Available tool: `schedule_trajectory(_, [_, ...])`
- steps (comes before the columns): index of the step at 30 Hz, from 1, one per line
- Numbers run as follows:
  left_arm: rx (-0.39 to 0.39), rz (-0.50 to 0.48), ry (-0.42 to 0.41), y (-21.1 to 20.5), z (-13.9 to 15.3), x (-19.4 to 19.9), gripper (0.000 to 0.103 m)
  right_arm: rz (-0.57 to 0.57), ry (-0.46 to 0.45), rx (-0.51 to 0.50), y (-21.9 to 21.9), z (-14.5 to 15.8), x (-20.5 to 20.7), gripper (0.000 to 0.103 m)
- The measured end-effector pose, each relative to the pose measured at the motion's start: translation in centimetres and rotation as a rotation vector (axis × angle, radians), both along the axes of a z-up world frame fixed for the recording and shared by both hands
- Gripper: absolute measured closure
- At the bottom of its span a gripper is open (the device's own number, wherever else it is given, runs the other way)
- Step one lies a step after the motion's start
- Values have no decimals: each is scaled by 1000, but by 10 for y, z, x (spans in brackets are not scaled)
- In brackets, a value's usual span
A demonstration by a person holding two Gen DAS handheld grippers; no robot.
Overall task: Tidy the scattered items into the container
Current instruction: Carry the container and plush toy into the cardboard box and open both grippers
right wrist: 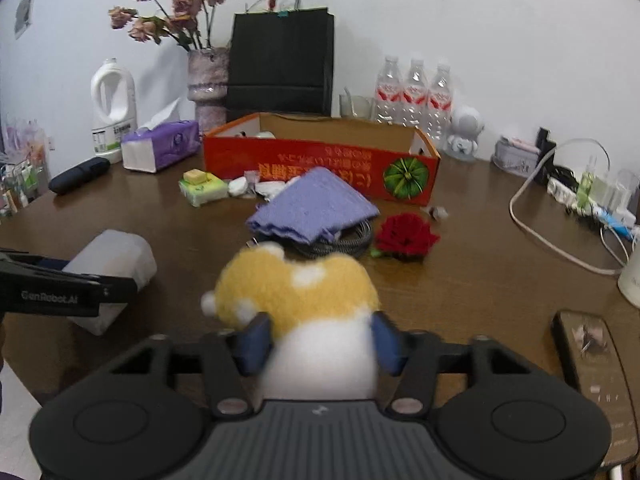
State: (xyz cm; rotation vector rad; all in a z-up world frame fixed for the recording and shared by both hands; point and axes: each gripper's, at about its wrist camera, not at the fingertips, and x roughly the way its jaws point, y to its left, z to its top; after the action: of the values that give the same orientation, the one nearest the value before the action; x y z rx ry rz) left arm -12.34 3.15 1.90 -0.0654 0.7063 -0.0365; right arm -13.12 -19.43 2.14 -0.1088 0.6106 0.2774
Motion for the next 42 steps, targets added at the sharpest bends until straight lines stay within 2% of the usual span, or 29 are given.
schedule_trajectory(7, [-22,-11,-36,0,-2,-5,36,-16,-17,17,0,-4,1,58])
schedule_trajectory(10, [-24,-8,-55,-2,0,-6,36,-29,-25,57,-4,-2,2,62])
schedule_trajectory(15, [-21,-11,-99,-3,8,-6,36,-47,-40,97,-11,4,8,63])
schedule_trajectory(20, [-16,-19,-166,-4,22,4,36,-50,-79,119,-14,19,18,63])
schedule_trajectory(26, [-10,-17,-230,-8,40,38,36,-67,-151,122,-18,45,57,63])
schedule_trajectory(32, [4,-18,-311,-7,69,108,36,-55,-193,139,-22,75,129,62])
schedule_trajectory(35, [-16,-23,-313,-3,86,165,36,-24,-199,129,-18,97,181,62])
schedule_trajectory(37, [-37,-31,-283,-3,93,215,36,-9,-184,128,-13,111,222,62])
schedule_trajectory(39, [-49,-26,-234,-3,93,263,36,0,-125,117,-5,118,273,62])
schedule_trajectory(42, [-86,-44,-99,-5,80,339,36,-22,-29,45,12,110,346,62])
